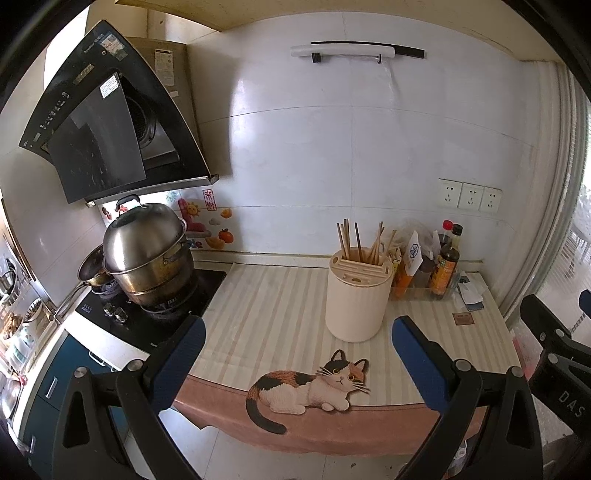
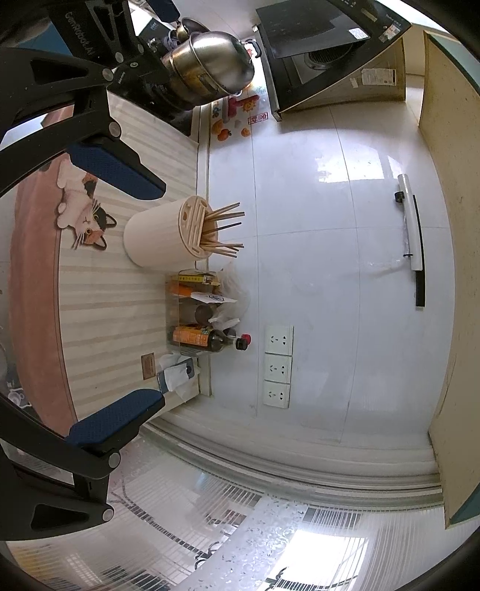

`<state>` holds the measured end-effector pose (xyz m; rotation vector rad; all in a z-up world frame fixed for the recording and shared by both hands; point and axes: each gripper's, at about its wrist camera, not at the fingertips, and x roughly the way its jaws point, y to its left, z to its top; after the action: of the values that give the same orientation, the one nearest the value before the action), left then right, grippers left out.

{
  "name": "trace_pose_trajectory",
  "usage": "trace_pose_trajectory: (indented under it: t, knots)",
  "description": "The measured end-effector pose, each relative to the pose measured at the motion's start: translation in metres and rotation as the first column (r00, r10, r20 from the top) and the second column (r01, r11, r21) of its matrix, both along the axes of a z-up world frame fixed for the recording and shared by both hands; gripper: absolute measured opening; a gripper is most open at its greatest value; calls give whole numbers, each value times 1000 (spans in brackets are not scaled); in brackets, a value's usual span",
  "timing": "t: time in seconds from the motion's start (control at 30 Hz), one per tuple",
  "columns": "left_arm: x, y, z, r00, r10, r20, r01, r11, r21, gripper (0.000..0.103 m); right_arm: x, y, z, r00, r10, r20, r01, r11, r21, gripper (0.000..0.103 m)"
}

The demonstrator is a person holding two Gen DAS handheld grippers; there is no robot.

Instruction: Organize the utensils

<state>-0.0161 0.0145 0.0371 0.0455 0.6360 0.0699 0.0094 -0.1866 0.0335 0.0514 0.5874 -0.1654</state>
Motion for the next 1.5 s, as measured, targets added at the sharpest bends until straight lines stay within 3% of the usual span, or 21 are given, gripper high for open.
trace_pose_trajectory:
  t: [1.5]
  knots:
    - [11, 5, 1, 1000, 2, 2, -2, 1000, -7, 103, 11, 4, 1, 1000, 3, 15, -3, 1000, -4, 103]
